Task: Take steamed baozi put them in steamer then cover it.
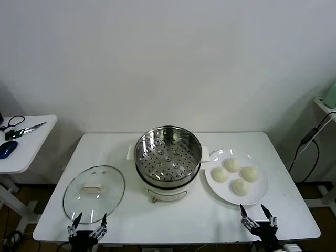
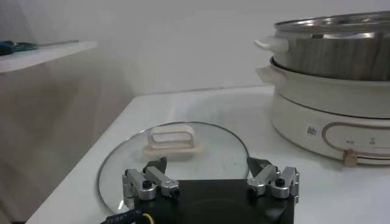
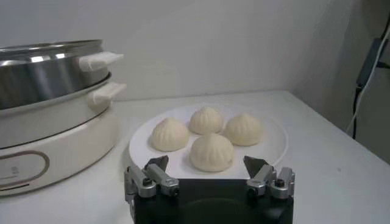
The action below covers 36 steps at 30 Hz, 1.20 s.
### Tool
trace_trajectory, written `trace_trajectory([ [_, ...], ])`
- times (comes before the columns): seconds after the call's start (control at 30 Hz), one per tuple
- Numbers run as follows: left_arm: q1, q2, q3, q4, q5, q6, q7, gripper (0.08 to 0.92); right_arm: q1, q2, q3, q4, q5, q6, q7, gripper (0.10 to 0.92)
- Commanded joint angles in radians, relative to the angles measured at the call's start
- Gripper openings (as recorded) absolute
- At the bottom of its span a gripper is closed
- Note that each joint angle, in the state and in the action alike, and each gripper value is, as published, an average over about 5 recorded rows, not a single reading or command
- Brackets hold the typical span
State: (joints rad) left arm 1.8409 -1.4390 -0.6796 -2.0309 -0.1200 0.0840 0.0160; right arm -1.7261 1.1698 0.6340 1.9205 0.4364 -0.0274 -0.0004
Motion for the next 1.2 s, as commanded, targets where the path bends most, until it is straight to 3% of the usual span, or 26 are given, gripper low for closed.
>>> trace_trajectory([
  [0.03,0.000,-0.001,0.000,-0.003,-0.001,0.004,0.001,0.823,0.020,0.000,0.009,0.005,-0.016,-0.032,-0.005,0.823],
  [0.23,-0.004,0.000,0.000,-0.017,-0.005,0.011,0.002,0.823,0.216,-0.127,0.025,0.002,-0.075,-0.168,0.004,0.823],
  [0.4,-0.011,0.002,0.001,-0.031,-0.011,0.017,0.002,0.823,0.529,-0.336,-0.084,-0.117,-0.099,-0.287,-0.055,0.823],
  [0.57,-0.013,0.003,0.005,-0.038,-0.007,0.020,0.004,0.823,0.817,-0.590,-0.353,-0.293,-0.208,-0.311,-0.303,0.823],
  [0.73,-0.013,0.001,0.006,-0.039,-0.002,0.024,0.004,0.823,1.173,-0.740,-0.724,-0.466,-0.303,-0.228,-0.609,0.823],
  [0.97,-0.009,-0.007,0.003,-0.040,0.004,0.024,0.005,0.823,1.814,-0.702,-1.358,-0.729,-0.358,0.005,-1.048,0.823],
  [1.2,0.000,-0.024,0.002,-0.038,0.015,0.015,0.002,0.823,2.198,-0.519,-1.776,-0.992,-0.335,0.114,-1.276,0.823],
])
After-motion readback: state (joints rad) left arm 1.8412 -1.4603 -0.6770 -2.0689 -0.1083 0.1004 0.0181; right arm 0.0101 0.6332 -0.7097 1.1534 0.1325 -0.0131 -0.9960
